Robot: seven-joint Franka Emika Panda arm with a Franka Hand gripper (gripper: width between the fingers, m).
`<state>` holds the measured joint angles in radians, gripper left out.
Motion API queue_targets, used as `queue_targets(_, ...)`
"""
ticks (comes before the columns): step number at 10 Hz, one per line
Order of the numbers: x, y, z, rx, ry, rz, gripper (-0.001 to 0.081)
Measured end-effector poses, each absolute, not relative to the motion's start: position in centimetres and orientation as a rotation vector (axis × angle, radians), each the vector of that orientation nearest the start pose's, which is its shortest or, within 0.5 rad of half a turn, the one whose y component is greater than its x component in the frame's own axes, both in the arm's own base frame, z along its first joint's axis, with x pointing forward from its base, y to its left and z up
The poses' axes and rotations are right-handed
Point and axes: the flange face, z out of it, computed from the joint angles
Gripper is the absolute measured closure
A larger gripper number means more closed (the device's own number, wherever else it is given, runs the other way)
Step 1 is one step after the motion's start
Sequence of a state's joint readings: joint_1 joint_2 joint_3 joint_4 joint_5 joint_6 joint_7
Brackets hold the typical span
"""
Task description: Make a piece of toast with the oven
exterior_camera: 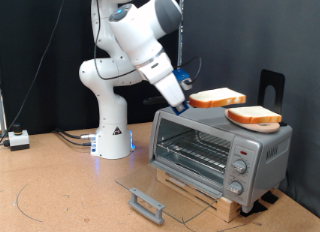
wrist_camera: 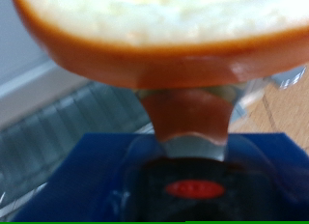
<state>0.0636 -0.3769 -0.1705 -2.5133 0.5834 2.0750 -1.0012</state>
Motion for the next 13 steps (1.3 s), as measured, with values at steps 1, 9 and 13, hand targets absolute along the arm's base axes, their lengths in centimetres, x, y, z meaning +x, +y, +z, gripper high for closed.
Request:
queue_targets(1,41.1,-3.4,41.4,-2.499,-0.795,-0.276,0.0411)
queue_targets(9,38.8,-11.6,39.8,-2.522,-0.814,-0.310,0.0411)
queue_targets(13,36.2,-16.9,38.5,-2.537,-0.772,-0.261,0.0411)
